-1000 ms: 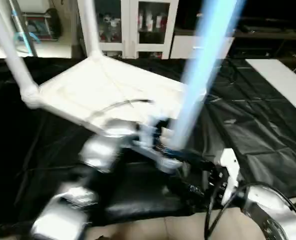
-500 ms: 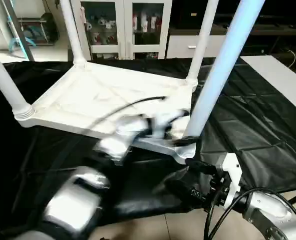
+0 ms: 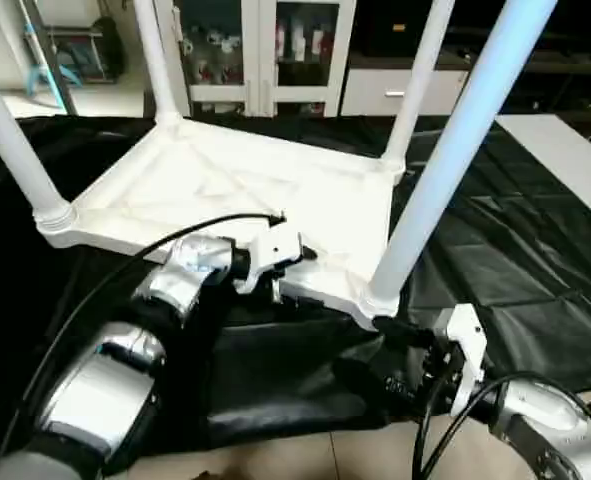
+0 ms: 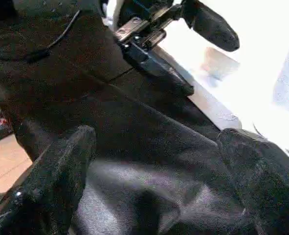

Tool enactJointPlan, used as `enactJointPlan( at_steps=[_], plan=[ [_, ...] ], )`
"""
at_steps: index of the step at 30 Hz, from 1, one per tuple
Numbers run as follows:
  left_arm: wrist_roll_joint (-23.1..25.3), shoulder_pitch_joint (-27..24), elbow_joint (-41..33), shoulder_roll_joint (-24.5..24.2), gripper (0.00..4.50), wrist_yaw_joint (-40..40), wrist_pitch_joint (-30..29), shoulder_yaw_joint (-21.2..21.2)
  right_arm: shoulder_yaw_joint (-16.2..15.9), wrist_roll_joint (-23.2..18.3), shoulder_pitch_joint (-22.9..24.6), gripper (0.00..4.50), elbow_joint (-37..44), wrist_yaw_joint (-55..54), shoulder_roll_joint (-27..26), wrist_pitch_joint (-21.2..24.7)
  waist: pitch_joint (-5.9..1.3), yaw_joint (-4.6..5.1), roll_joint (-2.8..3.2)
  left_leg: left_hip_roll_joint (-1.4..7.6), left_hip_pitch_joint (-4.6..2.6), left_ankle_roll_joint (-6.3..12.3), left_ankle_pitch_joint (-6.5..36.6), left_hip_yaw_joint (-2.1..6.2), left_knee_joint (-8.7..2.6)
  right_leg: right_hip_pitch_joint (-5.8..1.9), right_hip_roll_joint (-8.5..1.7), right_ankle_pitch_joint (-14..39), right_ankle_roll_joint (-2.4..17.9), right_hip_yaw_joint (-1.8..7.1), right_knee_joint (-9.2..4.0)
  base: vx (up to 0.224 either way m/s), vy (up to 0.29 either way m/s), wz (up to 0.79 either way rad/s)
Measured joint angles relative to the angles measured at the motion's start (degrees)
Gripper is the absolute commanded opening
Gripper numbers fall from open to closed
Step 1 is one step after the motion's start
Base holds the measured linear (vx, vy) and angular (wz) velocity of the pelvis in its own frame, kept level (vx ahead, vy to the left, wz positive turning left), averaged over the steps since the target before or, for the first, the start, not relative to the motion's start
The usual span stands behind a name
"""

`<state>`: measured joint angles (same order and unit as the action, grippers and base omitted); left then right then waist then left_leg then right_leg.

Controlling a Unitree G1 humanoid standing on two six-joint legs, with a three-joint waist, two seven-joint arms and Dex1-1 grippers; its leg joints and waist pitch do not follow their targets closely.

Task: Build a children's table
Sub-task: Rotate leg to tighten

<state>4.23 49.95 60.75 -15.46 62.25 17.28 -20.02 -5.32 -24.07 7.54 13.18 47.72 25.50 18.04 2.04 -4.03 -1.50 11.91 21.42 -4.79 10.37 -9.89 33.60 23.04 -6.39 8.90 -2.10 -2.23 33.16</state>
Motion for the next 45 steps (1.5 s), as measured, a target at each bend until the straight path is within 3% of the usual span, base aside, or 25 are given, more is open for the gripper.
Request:
enactJointPlan(
  at_steps=[7,13,22,28,34,45],
  plan=[
    [3.8,2.4,4.5,0.3,4.12,0.0,0.0,-1.9,0.0,0.0,-0.9,4.34,-0.4,0.3,0.2,0.0,0.02,-0.41,-0.06,0.0,0.02,0.0,0.0,-0.02,-0.04,0.02,0.0,0.0,0.0,-0.02,-0.01,0.0,0.0,0.0],
    [5.7,3.6,5.6,0.4,3.57,5.5,0.1,-3.8,0.0,0.0,-1.0,4.34,-0.4,0.5,0.6,0.0,0.06,-0.94,-0.12,0.0,0.01,0.0,0.0,-0.02,-0.02,0.02,0.0,0.0,0.0,-0.01,0.0,0.0,0.0,0.0],
    [9.5,5.3,8.3,1.3,2.78,3.7,1.5,-5.7,-0.4,0.2,-1.1,4.34,-0.5,0.8,0.7,0.0,0.06,-1.03,-0.12,0.01,0.01,0.0,0.0,-0.02,-0.04,0.02,-0.01,0.0,0.0,-0.03,0.0,0.0,0.0,0.0],
    [11.8,8.2,9.4,1.6,2.24,2.7,-0.7,-6.3,-0.8,0.2,-1.5,4.34,-0.9,0.9,1.0,0.0,0.07,-1.0,-0.12,0.0,0.0,0.0,0.0,-0.02,-0.03,0.01,-0.02,0.0,0.0,0.0,-0.01,0.0,0.0,0.0],
    [11.8,8.3,10.0,2.6,1.72,1.5,-4.8,-5.6,-0.8,0.3,-1.4,4.34,-0.9,0.9,1.1,-0.1,0.07,-1.0,-0.12,0.0,0.01,0.0,0.0,-0.02,-0.04,0.02,-0.02,0.0,0.0,-0.02,-0.01,0.0,0.0,0.0],
    [14.6,8.2,9.3,2.2,0.82,0.2,-6.8,-6.7,-1.1,1.3,-1.2,4.34,-1.1,1.0,1.2,-0.8,0.07,-0.94,-0.2,0.0,-0.01,0.0,0.0,0.0,-0.06,0.01,-0.02,0.0,0.0,-0.01,-0.02,0.0,0.0,0.0]
  ],
)
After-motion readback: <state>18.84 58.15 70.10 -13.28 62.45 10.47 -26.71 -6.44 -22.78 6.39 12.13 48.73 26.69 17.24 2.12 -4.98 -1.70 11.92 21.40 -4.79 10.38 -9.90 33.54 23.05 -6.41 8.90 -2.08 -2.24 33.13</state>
